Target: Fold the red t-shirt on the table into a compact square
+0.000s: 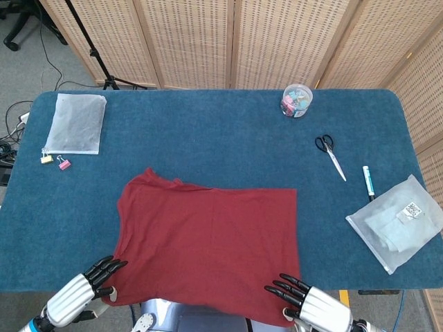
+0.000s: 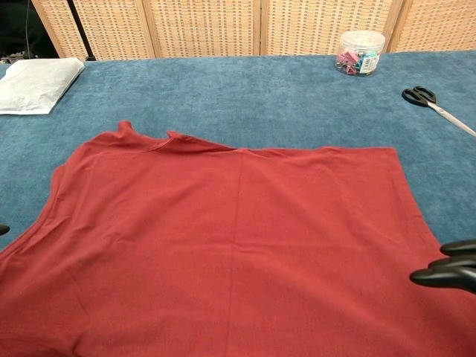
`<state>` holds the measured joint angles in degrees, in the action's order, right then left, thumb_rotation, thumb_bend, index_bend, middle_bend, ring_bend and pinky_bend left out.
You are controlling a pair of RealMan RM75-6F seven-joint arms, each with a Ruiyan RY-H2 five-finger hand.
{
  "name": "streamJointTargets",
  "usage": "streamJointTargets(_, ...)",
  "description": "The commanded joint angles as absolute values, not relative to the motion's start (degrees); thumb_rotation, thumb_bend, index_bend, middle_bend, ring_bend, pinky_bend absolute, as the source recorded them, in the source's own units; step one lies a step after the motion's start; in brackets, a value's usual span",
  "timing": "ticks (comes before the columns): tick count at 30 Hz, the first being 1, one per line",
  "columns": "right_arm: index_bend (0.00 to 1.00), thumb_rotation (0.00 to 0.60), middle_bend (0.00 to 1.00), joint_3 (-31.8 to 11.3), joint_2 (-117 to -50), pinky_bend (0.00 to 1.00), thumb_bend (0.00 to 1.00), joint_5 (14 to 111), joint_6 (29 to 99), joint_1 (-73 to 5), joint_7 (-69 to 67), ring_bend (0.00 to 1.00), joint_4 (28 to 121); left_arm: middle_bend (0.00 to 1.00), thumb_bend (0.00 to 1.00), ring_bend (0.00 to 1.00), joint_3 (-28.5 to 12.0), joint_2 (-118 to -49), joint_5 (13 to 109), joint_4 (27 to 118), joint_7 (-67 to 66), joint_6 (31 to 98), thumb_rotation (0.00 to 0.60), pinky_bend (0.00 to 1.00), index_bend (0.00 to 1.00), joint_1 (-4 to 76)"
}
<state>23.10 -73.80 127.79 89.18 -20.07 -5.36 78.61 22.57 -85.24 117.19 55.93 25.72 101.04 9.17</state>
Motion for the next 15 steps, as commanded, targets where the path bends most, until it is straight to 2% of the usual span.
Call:
streamJointTargets(1, 0.69, 0.6, 0.01, 22.64, -73.91, 0.0, 0.54, 127.08, 88.86, -20.01, -5.78, 0.0, 78.46, 0.0, 0.48, 0.0, 22.28, -85.48, 116.96, 55.77, 26.45, 101.09, 0.6, 0.0, 0.68, 9.12)
streamJointTargets(8, 0.69, 0.6, 0.01, 18.19, -74.29, 0.0, 0.54, 119.84, 86.6, -21.41, -11.07, 0.0, 79.27, 0.0, 0.49, 0.0, 18.32, -84.98, 112.76, 60.26, 27.29, 97.54, 0.6, 0.0, 0.68, 11.41)
streamJointTargets(15, 0.69, 0.6, 0.01, 10.93, -74.15, 0.0, 0.54, 108.68, 81.21, -24.8, -18.56, 0.0, 80.26, 0.0, 0.49, 0.0, 11.15, -81.14, 104.18, 72.12, 22.95, 86.63, 0.6, 0.0, 0.69, 17.17)
